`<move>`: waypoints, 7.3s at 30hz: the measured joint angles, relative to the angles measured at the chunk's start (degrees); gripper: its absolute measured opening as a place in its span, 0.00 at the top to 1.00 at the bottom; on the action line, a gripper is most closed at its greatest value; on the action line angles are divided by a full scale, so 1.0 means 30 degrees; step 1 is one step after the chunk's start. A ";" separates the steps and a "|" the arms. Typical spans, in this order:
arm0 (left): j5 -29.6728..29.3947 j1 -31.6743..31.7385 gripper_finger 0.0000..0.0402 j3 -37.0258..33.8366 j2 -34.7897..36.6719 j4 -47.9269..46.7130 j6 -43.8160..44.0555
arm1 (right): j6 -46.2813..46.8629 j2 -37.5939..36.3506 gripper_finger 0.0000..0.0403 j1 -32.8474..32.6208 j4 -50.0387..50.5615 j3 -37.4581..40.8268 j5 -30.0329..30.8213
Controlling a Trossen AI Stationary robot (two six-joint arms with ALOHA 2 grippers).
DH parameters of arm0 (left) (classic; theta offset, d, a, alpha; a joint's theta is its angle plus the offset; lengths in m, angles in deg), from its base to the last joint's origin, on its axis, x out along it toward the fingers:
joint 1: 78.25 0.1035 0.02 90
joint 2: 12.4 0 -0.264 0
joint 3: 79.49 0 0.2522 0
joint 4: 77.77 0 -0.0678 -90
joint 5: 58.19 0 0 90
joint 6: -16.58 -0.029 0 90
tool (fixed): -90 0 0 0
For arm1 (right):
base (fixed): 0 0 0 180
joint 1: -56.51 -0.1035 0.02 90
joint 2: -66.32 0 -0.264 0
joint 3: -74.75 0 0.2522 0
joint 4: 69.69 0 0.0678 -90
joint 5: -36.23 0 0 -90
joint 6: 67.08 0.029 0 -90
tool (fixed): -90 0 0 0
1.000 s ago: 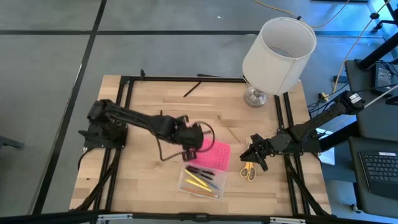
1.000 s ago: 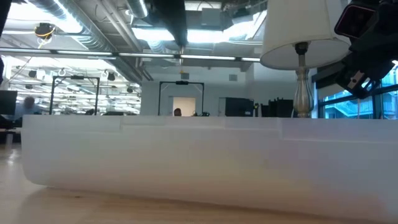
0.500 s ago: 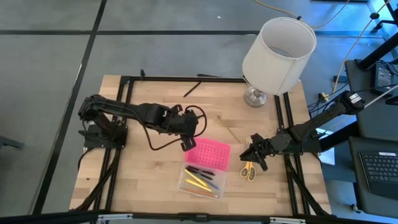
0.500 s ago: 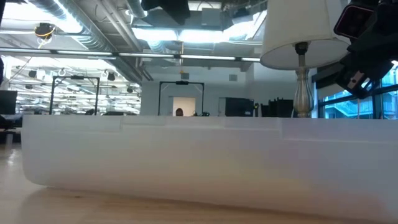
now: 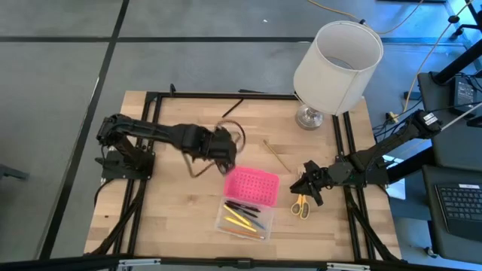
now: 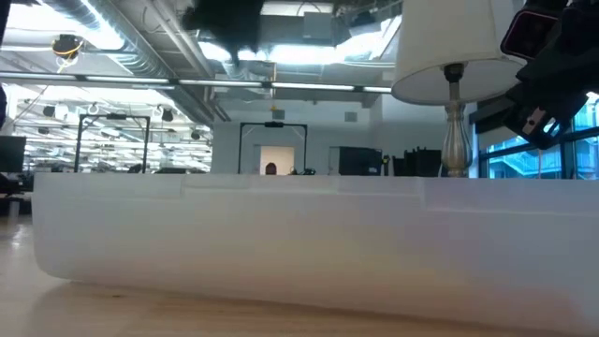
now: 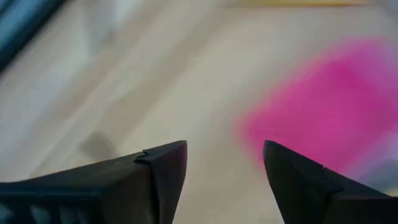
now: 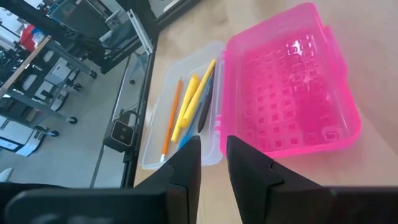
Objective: Pick & place school supplies into a supply box
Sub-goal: Put the black pen into the pink supply box
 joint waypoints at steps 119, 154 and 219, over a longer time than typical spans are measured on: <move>0.6306 0.6527 0.88 -1.5232 0.0372 0.8158 0.6359 | -0.1001 0.0000 0.79 -0.0004 0.0029 0.0000 0.0124; 0.8775 -0.0108 0.89 -0.6093 0.1818 1.1258 -0.6957 | -0.1052 0.0004 0.79 -0.0007 0.0026 0.0000 0.0117; 0.5952 -0.4219 0.89 0.2330 -0.9427 0.4312 -1.5026 | -0.0461 0.0007 0.79 -0.0007 0.0605 0.0007 -0.0721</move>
